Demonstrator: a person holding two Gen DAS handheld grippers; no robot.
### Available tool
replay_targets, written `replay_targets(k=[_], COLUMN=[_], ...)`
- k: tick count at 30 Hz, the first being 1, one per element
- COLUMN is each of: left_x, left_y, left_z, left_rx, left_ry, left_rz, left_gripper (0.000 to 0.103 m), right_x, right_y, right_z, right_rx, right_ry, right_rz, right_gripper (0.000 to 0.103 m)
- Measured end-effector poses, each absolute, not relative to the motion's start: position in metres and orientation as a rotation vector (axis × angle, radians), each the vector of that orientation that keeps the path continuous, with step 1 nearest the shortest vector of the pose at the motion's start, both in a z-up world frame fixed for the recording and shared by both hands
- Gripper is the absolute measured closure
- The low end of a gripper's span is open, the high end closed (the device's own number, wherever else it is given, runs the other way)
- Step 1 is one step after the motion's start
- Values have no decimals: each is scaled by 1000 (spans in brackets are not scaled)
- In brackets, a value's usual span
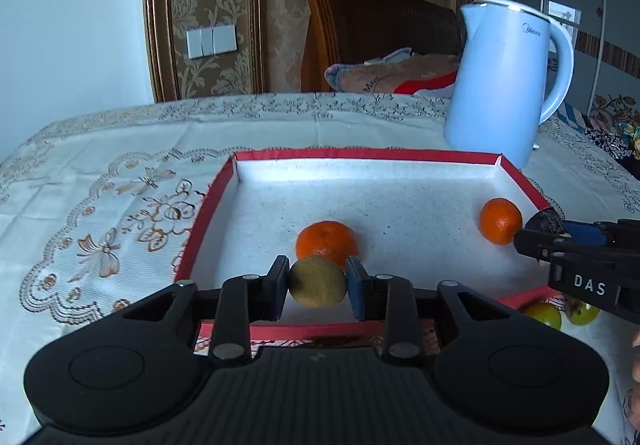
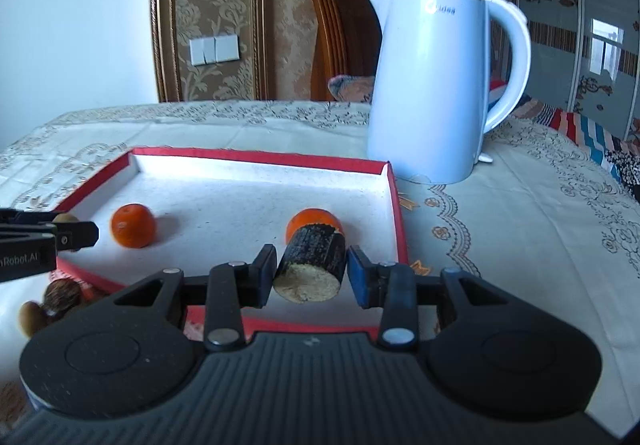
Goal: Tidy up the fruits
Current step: 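Carry the kiwi and sugarcane piece over the tray with both grippers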
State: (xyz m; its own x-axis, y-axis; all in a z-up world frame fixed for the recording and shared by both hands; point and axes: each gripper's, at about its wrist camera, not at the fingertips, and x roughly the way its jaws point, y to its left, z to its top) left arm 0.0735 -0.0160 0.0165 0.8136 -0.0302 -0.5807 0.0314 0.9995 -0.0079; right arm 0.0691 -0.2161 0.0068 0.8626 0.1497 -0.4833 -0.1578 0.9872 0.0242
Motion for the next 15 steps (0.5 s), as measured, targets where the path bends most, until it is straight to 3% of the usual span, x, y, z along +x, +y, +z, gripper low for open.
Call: replay_targets(k=[15], left_x=[114], left_y=[-18], left_z=[-9], left_rx=[12], left_ry=[676], left_rz=[26], left_gripper=[73], right_x=[117], right_y=[-212], right_z=[-11], right_rx=[16], right_ry=[630], right_rz=[144], right_gripper=[71])
